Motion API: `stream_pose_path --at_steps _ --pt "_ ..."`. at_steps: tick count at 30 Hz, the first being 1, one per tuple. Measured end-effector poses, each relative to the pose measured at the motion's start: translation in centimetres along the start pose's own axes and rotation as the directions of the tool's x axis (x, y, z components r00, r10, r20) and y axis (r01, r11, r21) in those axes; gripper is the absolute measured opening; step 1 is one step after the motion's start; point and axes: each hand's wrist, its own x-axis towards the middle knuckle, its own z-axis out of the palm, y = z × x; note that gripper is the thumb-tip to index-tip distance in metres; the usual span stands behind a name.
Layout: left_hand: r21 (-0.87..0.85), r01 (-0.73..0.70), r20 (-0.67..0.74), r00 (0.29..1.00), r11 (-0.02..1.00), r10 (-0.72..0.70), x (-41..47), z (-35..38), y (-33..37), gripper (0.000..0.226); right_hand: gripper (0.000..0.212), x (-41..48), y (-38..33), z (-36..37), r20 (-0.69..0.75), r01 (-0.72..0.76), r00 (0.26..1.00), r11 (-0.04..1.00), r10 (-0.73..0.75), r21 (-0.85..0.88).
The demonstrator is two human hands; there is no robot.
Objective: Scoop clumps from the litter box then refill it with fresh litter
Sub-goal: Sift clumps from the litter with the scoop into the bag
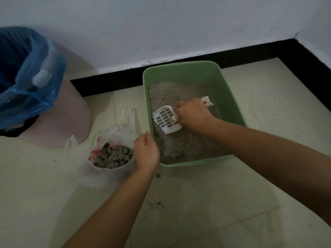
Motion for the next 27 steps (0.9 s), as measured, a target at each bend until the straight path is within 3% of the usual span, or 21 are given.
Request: stream_pose_path --at_steps 5,12,17,23,27 --pt "-0.131 0.038 -0.148 0.987 0.991 -0.058 0.0 1.6 0.0 0.039 0.049 -2.3 2.7 2.7 0.018 0.174 0.984 0.974 -0.178 0.149" --pt "-0.313 0.106 -0.186 0.968 0.944 -0.171 0.6 2.4 -0.8 0.03 0.038 -4.1 3.5 6.7 -0.177 0.375 0.925 0.881 -0.336 0.288" --pt "-0.352 0.105 -0.195 0.964 0.93 -0.183 0.9 2.8 -1.0 0.028 0.03 -3.4 3.5 7.7 -0.079 0.298 0.949 0.793 -0.304 0.531" --pt "-0.359 0.103 -0.192 0.965 0.928 -0.181 0.8 2.7 -1.1 0.037 0.036 -3.5 3.6 7.8 -0.042 0.253 0.957 0.752 -0.287 0.609" --pt "-0.38 0.123 -0.162 0.967 0.917 -0.197 0.6 2.6 -0.9 0.037 0.029 -4.3 3.8 8.3 0.043 0.103 0.976 0.621 -0.215 0.777"
